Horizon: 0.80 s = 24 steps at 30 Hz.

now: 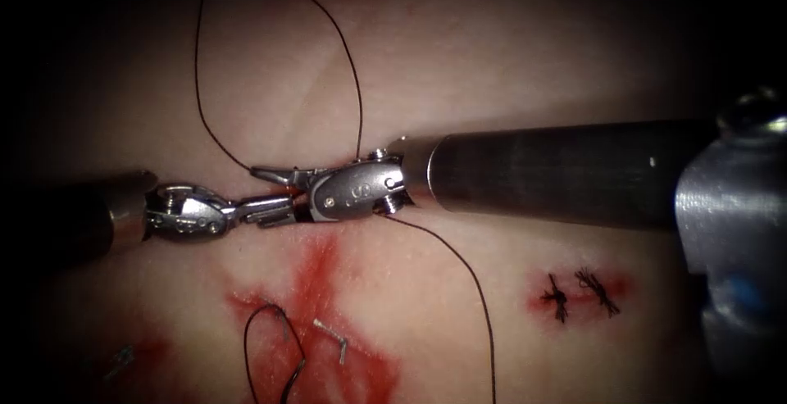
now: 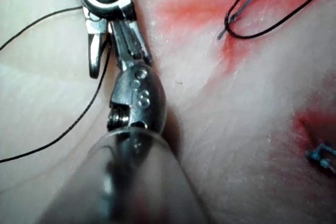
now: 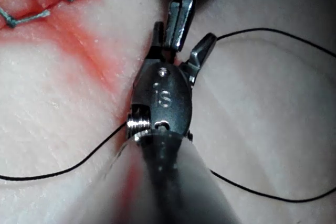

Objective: Wound Closure

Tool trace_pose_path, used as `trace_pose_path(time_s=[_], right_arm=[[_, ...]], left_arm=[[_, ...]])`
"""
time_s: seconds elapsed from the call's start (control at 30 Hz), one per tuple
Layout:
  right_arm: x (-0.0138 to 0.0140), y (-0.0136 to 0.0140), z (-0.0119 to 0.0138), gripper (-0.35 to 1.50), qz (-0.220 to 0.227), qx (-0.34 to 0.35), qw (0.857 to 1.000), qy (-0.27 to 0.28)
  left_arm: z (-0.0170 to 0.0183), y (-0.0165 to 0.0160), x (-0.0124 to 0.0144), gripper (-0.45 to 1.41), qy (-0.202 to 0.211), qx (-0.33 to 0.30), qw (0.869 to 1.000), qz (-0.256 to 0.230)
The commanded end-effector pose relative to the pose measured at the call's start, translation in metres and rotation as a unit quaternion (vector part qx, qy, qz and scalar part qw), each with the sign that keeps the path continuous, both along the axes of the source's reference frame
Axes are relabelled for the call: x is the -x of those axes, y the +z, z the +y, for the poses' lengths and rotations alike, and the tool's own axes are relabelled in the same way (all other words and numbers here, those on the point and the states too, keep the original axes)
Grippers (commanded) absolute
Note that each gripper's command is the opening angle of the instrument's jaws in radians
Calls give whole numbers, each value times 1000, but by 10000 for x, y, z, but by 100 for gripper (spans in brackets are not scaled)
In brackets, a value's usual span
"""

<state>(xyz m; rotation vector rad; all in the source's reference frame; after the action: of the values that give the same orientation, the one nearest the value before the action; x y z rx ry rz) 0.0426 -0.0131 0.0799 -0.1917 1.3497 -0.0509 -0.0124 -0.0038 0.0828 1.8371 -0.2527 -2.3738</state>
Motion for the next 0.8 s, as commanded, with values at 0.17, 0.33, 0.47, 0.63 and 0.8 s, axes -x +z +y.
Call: trace_pose_path(time_s=[0.17, 0.33, 0.47, 0.63, 0.8], right_arm=[[-15, 7, -11, 148, -3, 20, 1000, -8], [-20, 9, -13, 148, -4, 24, 1000, -8], [-21, 8, -14, 146, -4, 27, 1000, -9], [-17, 7, -21, 34, -2, 35, 999, -13], [-17, 5, -25, -35, -28, 51, 998, 15]], left_arm=[[-1, 6, 9, -45, 11, -17, 999, -31], [-2, 6, 10, -45, 12, -16, 999, -31], [-1, 6, 10, -45, 10, -16, 999, -30], [-1, 6, 10, -45, 9, -16, 999, -29], [-2, 5, 10, -45, 9, -16, 999, -29]])
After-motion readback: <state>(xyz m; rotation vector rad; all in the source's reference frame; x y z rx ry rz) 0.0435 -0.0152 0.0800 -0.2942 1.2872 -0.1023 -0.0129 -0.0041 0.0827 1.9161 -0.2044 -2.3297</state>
